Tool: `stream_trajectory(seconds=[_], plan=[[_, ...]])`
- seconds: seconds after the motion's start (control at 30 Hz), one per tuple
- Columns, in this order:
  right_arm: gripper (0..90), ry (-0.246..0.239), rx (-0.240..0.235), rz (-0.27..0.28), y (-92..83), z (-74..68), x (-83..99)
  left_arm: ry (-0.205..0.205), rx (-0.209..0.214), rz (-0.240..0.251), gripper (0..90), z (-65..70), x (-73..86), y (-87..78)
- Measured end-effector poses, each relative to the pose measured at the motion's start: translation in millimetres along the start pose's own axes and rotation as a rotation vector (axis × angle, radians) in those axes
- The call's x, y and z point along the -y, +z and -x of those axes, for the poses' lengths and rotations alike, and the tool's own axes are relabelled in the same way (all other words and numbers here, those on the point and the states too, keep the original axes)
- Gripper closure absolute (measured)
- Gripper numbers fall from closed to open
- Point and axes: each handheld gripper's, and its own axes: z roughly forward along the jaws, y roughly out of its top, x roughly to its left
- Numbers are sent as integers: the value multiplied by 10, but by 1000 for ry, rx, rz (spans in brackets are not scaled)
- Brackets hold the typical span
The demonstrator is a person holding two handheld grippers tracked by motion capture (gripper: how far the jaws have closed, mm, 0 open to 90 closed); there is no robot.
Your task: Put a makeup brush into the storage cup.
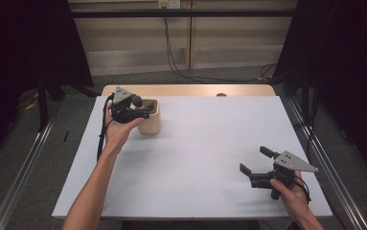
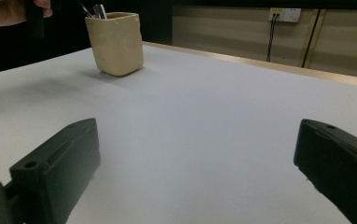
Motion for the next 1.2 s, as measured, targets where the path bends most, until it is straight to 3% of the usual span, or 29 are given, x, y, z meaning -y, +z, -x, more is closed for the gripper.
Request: stream_trajectory(seconds=[0.13,0.3,0.5,0.9,1.2], plan=[[3,2,5,2,-1,18,2,-1,-24,2,53,-6,-9,-9],[3,5,2,-1,13,33,15,-8,-7,18,14,-42,-7,-30],[3,13,1,1,18,41,15,11,10,42,13,-38,-6,-107],[3,7,10,3,0,42,6,36,-1,56,25,-3,25,-282],[3,-3,16,0,-2,28,1,13,12,70,27,-11,95,-429]])
